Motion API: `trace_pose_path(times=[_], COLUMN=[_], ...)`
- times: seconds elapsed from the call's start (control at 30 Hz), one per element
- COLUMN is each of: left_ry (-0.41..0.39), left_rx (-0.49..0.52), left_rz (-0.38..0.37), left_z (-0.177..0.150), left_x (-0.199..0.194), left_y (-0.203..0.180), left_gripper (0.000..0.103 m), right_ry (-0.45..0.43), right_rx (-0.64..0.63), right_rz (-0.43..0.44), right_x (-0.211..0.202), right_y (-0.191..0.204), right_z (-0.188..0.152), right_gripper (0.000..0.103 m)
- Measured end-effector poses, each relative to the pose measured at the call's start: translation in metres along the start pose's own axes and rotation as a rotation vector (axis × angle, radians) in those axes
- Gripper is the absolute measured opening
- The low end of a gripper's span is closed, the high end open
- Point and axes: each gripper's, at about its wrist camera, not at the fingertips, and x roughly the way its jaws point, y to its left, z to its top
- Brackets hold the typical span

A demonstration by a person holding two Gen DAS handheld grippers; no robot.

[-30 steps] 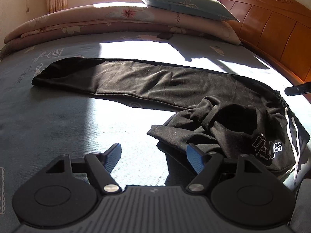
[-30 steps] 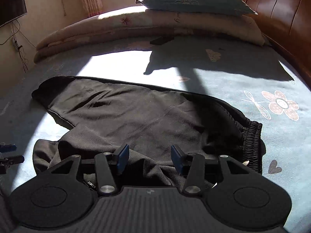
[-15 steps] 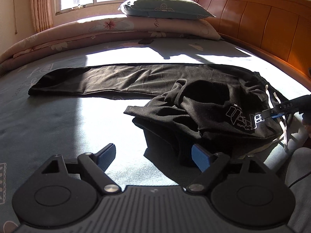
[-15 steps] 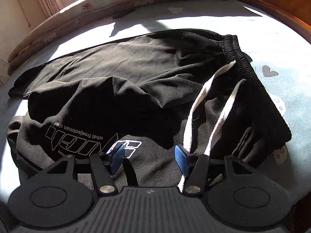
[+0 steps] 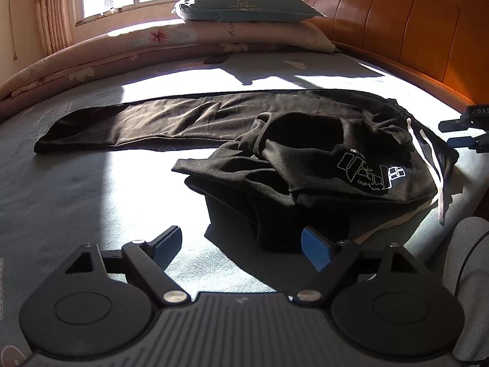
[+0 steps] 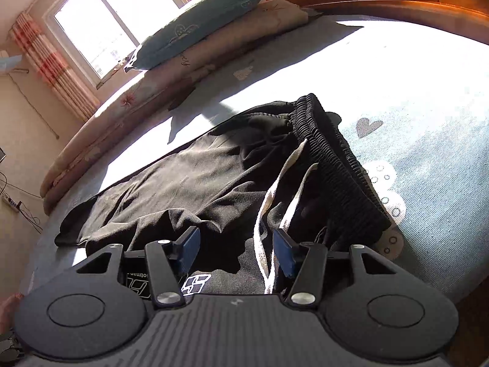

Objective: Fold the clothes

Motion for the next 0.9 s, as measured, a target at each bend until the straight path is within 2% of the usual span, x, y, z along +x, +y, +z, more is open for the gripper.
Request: trace_pose_path(times=[0.1, 0.27, 0.37, 0.4, 0.43, 0.47, 0.5, 0.57, 0.67, 0.73, 0.83, 0.9], left_ry=[0.014, 0.018, 0.022, 0.026, 0.030, 0.034, 0.037, 0.041, 0.041, 0.042, 0.035, 0.029], left_rx=[0.001, 0.001, -0.019, -0.027, -0.037, -0.047, -0.056, -0.069, -0.072, -0.077, -0.087, -0.098], left_rz=[-0.005, -0.004, -0.001, 0.000, 0.001, 0.003, 0.005, 0.004, -0.002, -0.002, 0.000, 0.000], left_z=[0.000, -0.002, -0.004, -0.005, -0.005, -0.006, -0.007, -0.008, -0.010, -0.009, -0.008, -0.007], left_x=[0.004, 0.003, 0.004, 0.004, 0.005, 0.006, 0.007, 0.009, 0.009, 0.009, 0.008, 0.006], left_y=[-0.003, -0.003, 0.001, 0.003, 0.005, 0.007, 0.009, 0.011, 0.013, 0.015, 0.018, 0.021], left_gripper=[0.086, 0.086, 0.086, 0.086, 0.086, 0.086, 0.086, 0.086, 0.086, 0.086, 0.086, 0.086], right_ry=[0.026, 0.108, 0.139, 0.144, 0.149, 0.156, 0.161, 0.174, 0.148, 0.120, 0.086, 0.060], right_rx=[-0.014, -0.051, -0.128, -0.174, -0.220, -0.254, -0.268, -0.228, -0.137, -0.107, -0.112, -0.099], right_rz=[0.052, -0.055, -0.118, -0.150, -0.183, -0.228, -0.245, -0.185, -0.036, 0.045, 0.109, 0.119], right_x=[0.016, 0.046, 0.054, 0.054, 0.055, 0.057, 0.058, 0.056, 0.050, 0.056, 0.078, 0.105], right_y=[0.000, -0.001, 0.004, 0.009, 0.014, 0.017, 0.018, 0.017, 0.022, 0.038, 0.070, 0.087], right_z=[-0.003, -0.015, -0.024, -0.025, -0.026, -0.026, -0.025, -0.018, 0.000, 0.024, 0.062, 0.090], right_gripper=[0.054, 0.054, 0.048, 0.041, 0.024, 0.011, 0.004, 0.003, 0.003, 0.003, 0.003, 0.005])
